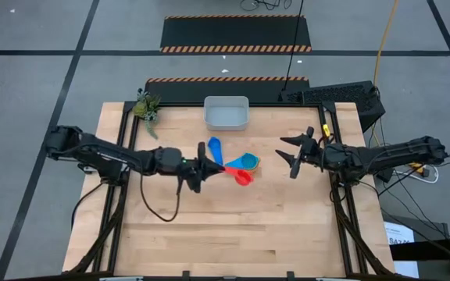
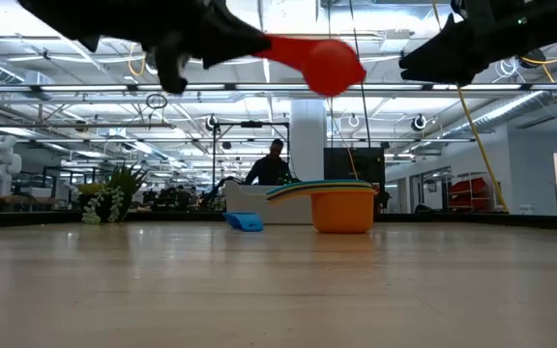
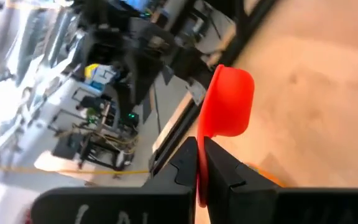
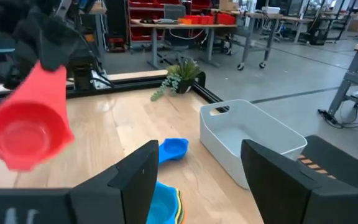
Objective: Nest measuring cups in basket
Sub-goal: Stack the red measuring cup into the light blue measuring cup
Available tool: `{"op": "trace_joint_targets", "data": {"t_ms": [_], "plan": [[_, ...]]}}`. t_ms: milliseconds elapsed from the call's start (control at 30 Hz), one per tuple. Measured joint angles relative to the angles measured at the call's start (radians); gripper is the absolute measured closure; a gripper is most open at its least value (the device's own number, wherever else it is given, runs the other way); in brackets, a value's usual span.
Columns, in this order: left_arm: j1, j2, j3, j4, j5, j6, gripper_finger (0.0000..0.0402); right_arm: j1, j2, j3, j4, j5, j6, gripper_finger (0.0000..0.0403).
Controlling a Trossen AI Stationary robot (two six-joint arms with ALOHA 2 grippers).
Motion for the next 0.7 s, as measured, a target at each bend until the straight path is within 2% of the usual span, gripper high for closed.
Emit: {"op": "trace_joint_targets", "data": {"t_ms": [100, 267, 400, 600, 700], "plan": [[0.002, 0.059, 0.000, 0.031, -0.020, 0.088, 0.0396, 0.000, -0.006, 0.000, -0.032, 0.004, 0.007, 0.0179], [0.032, 0.123, 0.000, 0.141, -0.078, 0.139, 0.0394, 0.000, -0.006, 0.000, -0.077, 0.061, 0.007, 0.0179], [0.071, 0.138, 0.000, 0.166, -0.064, 0.127, 0.0391, 0.000, -0.006, 0.000, -0.094, 0.105, 0.004, 0.0179], [0.123, 0.138, 0.000, 0.166, -0.060, 0.078, 0.0395, 0.000, -0.006, 0.000, -0.094, 0.107, 0.000, 0.0179], [0.114, 0.138, 0.000, 0.184, -0.059, 0.074, 0.0395, 0.000, -0.006, 0.000, -0.096, 0.107, 0.000, 0.0179]]}}
